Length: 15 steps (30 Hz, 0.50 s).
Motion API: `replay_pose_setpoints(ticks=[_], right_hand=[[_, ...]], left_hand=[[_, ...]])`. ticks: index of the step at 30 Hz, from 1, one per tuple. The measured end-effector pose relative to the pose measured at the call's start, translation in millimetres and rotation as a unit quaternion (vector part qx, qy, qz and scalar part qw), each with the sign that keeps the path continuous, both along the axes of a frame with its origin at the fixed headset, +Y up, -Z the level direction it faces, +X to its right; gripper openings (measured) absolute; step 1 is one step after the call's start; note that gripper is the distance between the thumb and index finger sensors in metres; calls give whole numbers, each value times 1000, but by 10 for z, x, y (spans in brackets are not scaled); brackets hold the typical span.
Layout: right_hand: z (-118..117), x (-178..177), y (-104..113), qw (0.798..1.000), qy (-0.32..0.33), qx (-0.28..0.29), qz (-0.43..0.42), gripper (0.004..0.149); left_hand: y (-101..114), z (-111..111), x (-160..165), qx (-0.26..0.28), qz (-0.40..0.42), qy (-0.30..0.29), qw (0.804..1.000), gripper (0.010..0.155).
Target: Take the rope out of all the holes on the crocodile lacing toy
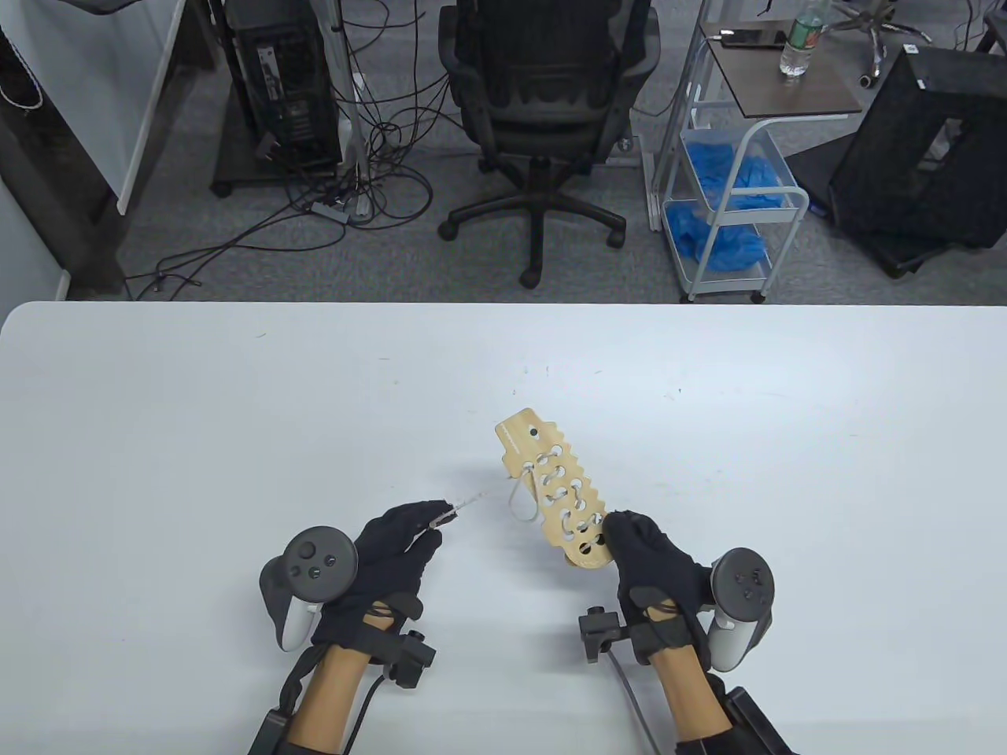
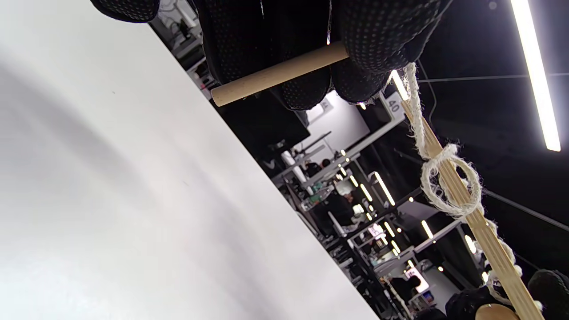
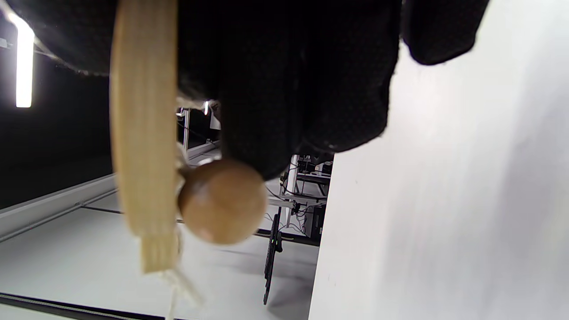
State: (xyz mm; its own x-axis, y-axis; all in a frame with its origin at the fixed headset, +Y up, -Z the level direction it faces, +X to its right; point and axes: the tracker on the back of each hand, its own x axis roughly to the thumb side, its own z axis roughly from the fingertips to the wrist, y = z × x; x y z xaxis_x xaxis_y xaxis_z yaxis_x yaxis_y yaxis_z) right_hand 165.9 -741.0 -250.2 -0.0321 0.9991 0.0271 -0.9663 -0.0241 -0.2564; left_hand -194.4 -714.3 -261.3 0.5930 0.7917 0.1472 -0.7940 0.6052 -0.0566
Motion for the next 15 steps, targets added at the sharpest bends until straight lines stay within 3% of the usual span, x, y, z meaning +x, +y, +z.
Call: replay_pose_setpoints(ticks=[15], right_hand=[[9, 202, -63, 996, -60, -43, -47, 45]], left_hand=[[-68, -64, -276, -26, 35, 47, 998, 47]])
